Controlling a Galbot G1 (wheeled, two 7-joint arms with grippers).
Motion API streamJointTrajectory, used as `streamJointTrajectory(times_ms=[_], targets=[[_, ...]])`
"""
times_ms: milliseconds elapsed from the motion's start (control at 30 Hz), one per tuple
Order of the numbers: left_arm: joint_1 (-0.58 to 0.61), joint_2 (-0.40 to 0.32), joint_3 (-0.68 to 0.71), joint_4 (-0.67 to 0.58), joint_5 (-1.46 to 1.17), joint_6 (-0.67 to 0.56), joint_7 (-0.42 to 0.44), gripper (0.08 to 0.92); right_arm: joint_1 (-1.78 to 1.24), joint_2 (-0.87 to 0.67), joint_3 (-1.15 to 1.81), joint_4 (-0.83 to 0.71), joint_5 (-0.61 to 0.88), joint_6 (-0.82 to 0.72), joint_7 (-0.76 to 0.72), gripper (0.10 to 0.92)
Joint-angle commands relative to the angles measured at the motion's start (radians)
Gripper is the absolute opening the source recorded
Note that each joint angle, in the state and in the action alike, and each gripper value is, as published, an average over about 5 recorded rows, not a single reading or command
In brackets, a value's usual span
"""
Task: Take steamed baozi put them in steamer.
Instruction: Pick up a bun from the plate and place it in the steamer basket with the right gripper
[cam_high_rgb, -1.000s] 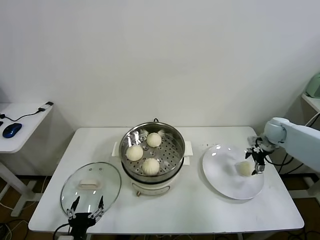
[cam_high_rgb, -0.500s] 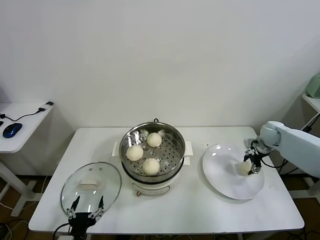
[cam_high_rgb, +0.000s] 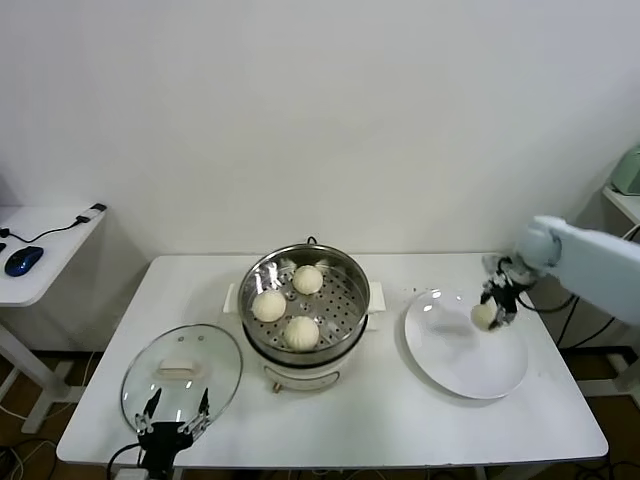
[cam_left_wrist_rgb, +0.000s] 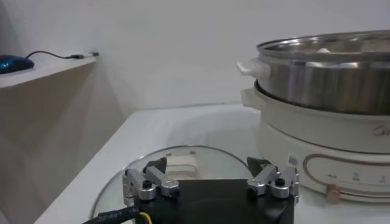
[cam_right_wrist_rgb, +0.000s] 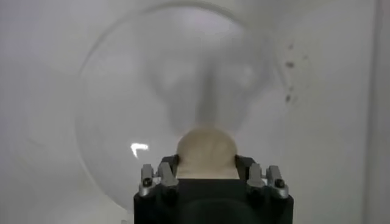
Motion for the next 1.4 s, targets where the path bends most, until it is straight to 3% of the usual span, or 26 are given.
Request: streamJointTrajectory(times_ms=[33,200,367,667,967,1400], targets=[[0.002,0.000,-0.001,0.001,0.000,0.000,0.000,0.823,0.636,0.157,-0.371,0.243,0.487,-0.060,-0.032,0.636],[-0.002,0.002,0.004,-0.011,-0.002,0.004,0.002,0.823,0.671,0.259,-0.315,0.344,0.651,-0.147,0.028,0.636],[-0.005,0.008,0.007,-0.019,-0.005,0.011,0.003,0.823,0.551,0.352,-0.223,0.396,0.692,-0.226,0.135,0.636],[-0.011,0.008,0.010,-0.022,-0.012,0.016,0.004,0.823,0.283,0.481,-0.167,0.306,0.608,-0.299,0.251,0.636],[-0.016,0.011,-0.001,-0.017,-0.022,0.020,0.005,0.823,0.124,0.492,-0.152,0.198,0.498,-0.307,0.276,0.636],[-0.025,0.012,0.002,-0.008,-0.021,0.027,0.008,0.823,0.071,0.497,-0.115,0.155,0.477,-0.285,0.279,0.640]])
